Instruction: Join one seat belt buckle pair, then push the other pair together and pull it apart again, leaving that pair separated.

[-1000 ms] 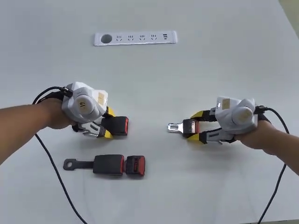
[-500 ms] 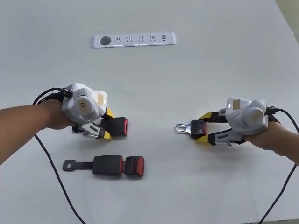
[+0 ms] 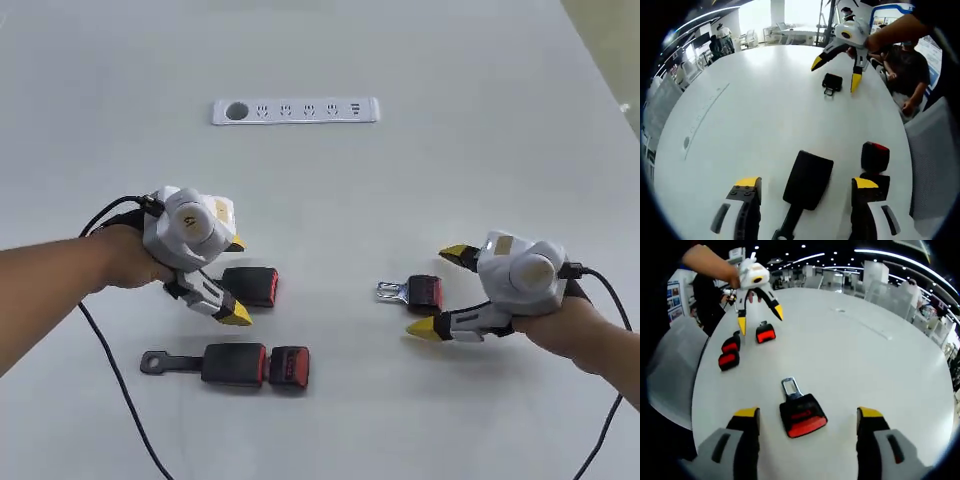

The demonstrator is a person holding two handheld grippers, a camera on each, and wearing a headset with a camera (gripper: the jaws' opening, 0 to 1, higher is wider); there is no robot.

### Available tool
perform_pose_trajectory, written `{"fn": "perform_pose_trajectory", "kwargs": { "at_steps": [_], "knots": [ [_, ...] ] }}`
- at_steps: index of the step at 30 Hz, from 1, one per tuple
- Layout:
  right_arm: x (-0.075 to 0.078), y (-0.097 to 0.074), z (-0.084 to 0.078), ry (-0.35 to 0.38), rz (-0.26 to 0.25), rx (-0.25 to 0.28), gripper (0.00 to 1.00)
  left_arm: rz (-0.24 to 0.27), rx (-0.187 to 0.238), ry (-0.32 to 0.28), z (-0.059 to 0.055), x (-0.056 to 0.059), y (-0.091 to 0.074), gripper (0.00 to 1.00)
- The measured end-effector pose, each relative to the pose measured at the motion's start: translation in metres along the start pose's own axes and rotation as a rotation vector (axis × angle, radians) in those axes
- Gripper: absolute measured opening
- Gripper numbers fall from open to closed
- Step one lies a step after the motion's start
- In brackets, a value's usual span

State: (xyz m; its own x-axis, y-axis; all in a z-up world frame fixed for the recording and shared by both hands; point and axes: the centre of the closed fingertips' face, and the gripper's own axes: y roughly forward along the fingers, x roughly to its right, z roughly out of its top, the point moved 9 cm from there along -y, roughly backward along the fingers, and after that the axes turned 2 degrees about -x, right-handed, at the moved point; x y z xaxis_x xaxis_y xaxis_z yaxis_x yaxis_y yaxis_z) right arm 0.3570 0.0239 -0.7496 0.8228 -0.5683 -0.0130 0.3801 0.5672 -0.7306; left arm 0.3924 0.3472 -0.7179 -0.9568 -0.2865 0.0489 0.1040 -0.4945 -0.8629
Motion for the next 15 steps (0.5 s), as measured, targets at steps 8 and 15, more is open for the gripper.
{"fn": "perform_pose_trajectory", "kwargs": {
  "at_steps": [8, 15],
  "knots": [
    [-0.015, -0.017, 0.015, 0.066, -0.153, 0.136, 0.93, 0.181, 0.212, -0.263, -0.009, 0.019, -0.033, 0.96],
    [-0.039, -0.029, 0.025, 0.110, -0.211, 0.202, 0.95, 0.263, 0.281, -0.340, -0.028, 0.052, -0.062, 1.00]
  ]
}}
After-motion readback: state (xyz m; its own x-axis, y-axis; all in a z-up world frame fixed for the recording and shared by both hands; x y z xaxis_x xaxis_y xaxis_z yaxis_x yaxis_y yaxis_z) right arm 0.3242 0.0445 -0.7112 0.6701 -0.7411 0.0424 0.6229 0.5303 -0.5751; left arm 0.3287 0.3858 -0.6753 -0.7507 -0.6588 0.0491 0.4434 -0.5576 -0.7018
